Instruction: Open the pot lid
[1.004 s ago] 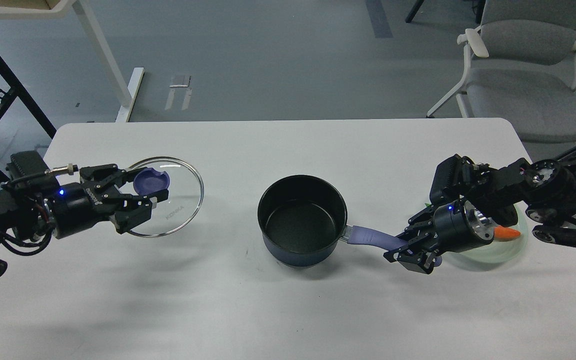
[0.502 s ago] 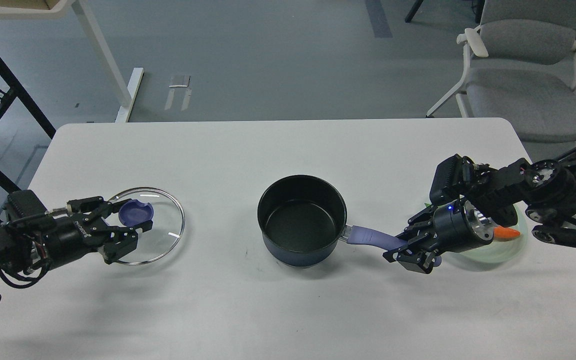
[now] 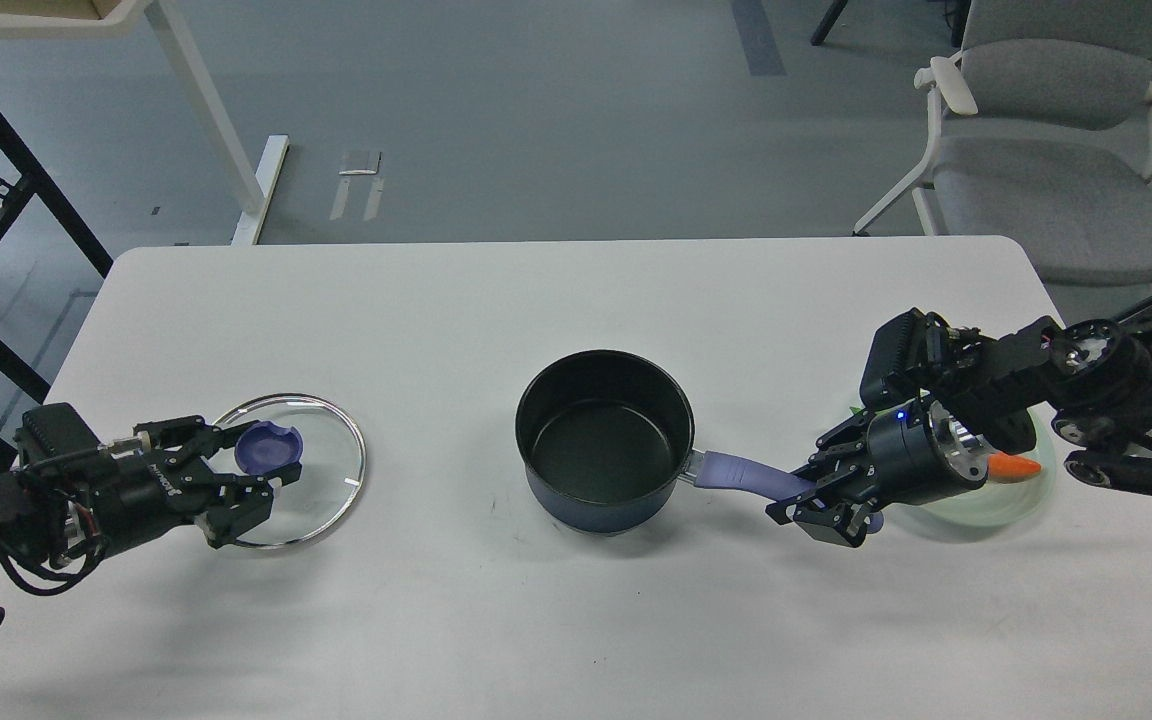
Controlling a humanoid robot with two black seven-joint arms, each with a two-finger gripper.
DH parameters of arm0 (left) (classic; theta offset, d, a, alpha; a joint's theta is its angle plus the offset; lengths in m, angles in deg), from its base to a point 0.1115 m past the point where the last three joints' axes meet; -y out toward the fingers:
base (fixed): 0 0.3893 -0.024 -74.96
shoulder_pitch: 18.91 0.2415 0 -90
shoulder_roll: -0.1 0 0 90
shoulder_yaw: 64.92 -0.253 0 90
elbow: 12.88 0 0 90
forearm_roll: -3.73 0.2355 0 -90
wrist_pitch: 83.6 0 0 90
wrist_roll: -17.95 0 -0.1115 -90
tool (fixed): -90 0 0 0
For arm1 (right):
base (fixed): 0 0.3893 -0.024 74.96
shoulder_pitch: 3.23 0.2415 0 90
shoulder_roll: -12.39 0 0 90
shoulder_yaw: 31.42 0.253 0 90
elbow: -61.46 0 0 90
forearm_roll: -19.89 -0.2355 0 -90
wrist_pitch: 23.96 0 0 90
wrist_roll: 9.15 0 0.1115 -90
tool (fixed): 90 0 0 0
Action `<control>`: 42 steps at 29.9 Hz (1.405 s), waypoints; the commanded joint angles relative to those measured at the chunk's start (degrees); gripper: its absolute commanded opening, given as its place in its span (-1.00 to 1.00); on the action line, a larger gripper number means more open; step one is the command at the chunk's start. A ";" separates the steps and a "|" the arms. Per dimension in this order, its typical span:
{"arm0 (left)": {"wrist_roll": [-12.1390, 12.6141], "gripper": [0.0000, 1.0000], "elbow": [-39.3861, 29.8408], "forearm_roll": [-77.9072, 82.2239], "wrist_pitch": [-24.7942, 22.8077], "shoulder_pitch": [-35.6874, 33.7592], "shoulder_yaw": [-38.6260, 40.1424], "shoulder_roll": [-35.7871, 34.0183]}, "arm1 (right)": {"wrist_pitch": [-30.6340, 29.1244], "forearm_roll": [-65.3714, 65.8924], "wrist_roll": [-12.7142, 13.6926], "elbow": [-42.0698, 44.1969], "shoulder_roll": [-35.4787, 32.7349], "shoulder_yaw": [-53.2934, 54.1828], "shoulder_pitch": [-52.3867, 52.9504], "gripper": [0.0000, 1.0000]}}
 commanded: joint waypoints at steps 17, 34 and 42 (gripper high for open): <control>0.00 0.97 -4.57 -8.91 -2.24 -1.99 0.52 -1.68 | 0.01 -0.03 -0.01 0.00 0.02 0.00 0.01 -0.39; 0.00 0.98 -15.83 -64.21 -39.51 -12.28 7.64 -10.39 | -0.35 -2.83 -0.01 -2.80 -2.88 0.00 4.48 0.96; 0.00 0.98 -13.90 -81.68 -42.06 -12.28 7.81 -10.13 | -0.26 -21.17 -0.01 -5.97 -10.08 1.23 12.40 0.96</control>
